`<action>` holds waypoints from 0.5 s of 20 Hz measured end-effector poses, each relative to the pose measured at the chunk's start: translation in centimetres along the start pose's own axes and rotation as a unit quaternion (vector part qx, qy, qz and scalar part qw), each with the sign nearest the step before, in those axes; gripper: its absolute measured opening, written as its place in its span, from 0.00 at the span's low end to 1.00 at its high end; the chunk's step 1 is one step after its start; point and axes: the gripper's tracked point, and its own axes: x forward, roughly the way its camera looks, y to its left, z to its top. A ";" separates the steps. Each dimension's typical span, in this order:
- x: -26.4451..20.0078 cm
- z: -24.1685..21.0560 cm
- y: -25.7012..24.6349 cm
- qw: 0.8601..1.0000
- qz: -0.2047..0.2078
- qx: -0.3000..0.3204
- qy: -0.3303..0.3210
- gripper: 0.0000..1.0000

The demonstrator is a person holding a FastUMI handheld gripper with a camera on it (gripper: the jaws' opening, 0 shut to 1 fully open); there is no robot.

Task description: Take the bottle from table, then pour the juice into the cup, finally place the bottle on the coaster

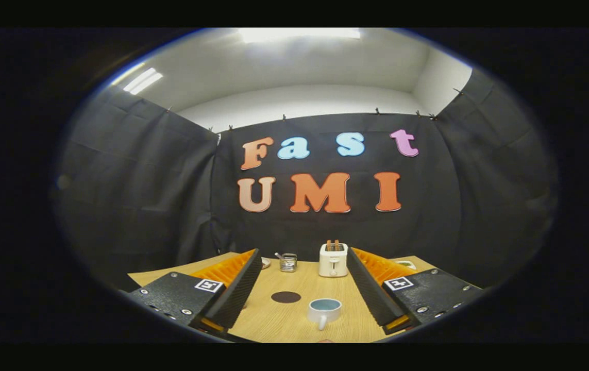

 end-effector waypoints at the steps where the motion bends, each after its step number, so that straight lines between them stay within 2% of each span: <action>1: 0.2 -0.2 0.2 1.000 0.004 -0.001 0.001 0.98; 10: 0.8 -1.6 2.3 1.000 0.019 0.007 0.015 0.97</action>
